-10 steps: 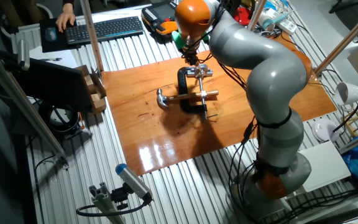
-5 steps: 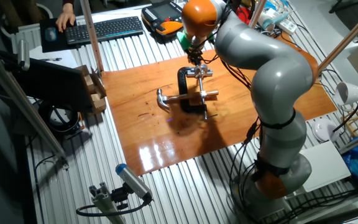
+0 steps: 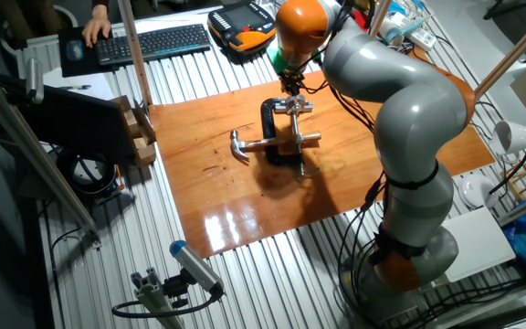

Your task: Pull up the lever

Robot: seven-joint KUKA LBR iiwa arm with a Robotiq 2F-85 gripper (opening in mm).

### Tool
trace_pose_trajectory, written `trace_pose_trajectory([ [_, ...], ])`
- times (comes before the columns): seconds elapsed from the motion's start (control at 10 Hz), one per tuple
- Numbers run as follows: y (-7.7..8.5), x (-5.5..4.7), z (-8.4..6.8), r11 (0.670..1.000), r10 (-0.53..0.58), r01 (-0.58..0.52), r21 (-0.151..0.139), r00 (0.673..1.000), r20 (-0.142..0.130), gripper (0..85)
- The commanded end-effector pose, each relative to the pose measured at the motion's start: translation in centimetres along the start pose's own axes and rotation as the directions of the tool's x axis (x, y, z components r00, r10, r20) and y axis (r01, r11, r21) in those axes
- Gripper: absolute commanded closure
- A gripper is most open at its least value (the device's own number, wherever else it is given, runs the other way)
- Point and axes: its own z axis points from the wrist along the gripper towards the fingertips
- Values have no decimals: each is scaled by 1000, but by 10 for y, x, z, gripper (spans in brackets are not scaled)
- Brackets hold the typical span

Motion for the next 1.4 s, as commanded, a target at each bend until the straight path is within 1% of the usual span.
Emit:
trace_pose_trajectory([
  [0.0, 0, 0, -1, 1000, 0, 0, 0, 1000, 3, 850],
  [0.1, 0, 0, -2, 1000, -5, 5, 0, 1000, 4, 850],
  [0.2, 1, 2, -4, 1000, -9, 9, 4, 1000, 13, 850],
  [0.4, -2, 1, -9, 1000, -20, 20, 7, 1000, 10, 850],
  [0.5, -3, 1, -11, 1000, -22, 22, 7, 1000, 13, 850],
  [0.7, -5, 0, -13, 1000, -19, 19, 7, 999, 31, 850],
  [0.8, -5, 0, -14, 1000, 3, -4, 14, 1000, 27, 850],
  [0.9, -5, 0, -14, 999, 14, -14, 29, 1000, 2, 850],
  [1.0, -5, 0, -14, 999, 14, -14, 34, 1000, -9, 850],
  [1.2, -4, 0, -14, 1000, 3, -2, 31, 1000, -6, 850],
  [1.3, -4, 0, -14, 999, 3, -2, 34, 1000, -15, 850],
])
